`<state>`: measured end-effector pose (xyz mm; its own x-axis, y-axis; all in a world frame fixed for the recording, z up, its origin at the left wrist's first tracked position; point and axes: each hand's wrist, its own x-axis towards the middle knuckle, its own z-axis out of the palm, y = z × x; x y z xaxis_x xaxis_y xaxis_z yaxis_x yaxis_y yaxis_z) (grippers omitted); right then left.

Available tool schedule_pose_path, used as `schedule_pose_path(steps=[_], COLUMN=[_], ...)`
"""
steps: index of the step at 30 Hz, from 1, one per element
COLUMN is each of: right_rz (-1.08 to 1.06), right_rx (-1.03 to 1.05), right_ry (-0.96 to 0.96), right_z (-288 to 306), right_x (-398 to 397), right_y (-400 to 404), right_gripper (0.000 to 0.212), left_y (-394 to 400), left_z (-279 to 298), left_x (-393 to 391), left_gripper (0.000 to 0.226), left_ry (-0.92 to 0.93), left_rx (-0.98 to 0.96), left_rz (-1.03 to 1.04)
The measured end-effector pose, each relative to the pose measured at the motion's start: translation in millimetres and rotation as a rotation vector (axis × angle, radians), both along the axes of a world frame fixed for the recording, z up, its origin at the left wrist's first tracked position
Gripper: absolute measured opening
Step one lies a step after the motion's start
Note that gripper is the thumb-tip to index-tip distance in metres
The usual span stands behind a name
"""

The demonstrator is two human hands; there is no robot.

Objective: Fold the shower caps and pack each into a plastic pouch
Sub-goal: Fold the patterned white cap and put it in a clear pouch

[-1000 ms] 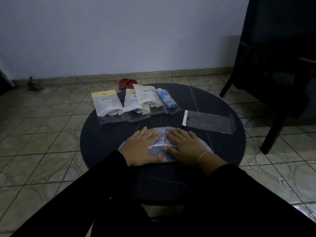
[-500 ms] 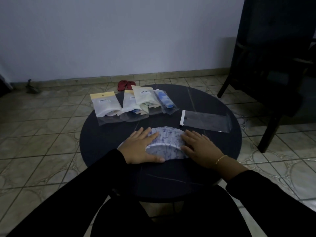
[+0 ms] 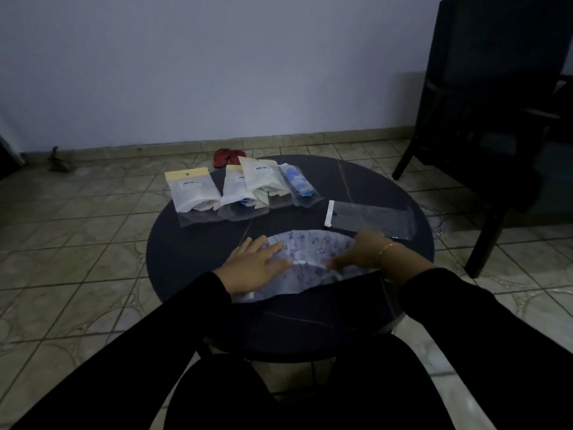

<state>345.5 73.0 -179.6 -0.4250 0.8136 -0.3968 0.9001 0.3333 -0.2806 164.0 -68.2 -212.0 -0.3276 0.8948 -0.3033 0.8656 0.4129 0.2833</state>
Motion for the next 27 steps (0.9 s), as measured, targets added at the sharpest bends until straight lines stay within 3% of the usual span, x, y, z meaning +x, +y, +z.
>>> schedule_pose_path(steps=[2, 5, 9, 11, 13, 18, 24, 27], right_rz=[0.003, 0.006, 0.062, 0.18, 0.308, 0.471, 0.561, 0.619], right_rx=[-0.015, 0.016, 0.372, 0.623, 0.749, 0.737, 0.55, 0.466], right_ry=[0.059, 0.138, 0.243, 0.336, 0.393, 0.355, 0.479, 0.547], right_z=[7, 15, 26, 28, 27, 14, -10, -19], right_x=[-3, -12, -24, -31, -36, -33, 3, 28], right_y=[2, 8, 9, 2, -4, -17, -39, -55], right_gripper=[0.081, 0.066, 0.038, 0.041, 0.049, 0.055, 0.026, 0.016], left_y=[0, -7, -16, -21, -25, -37, -42, -42], left_z=[4, 16, 26, 26, 24, 3, -12, -16], left_x=[-2, -5, -4, -1, 5, 27, 33, 35], left_gripper=[0.078, 0.05, 0.066, 0.081, 0.083, 0.078, 0.085, 0.075], left_ry=[-0.008, -0.042, -0.125, -0.16, -0.114, 0.118, 0.38, 0.38], left_rx=[-0.01, -0.072, -0.077, -0.077, -0.05, 0.199, 0.407, 0.568], left_rz=[0.02, 0.096, 0.088, 0.125, 0.149, 0.202, 0.193, 0.188])
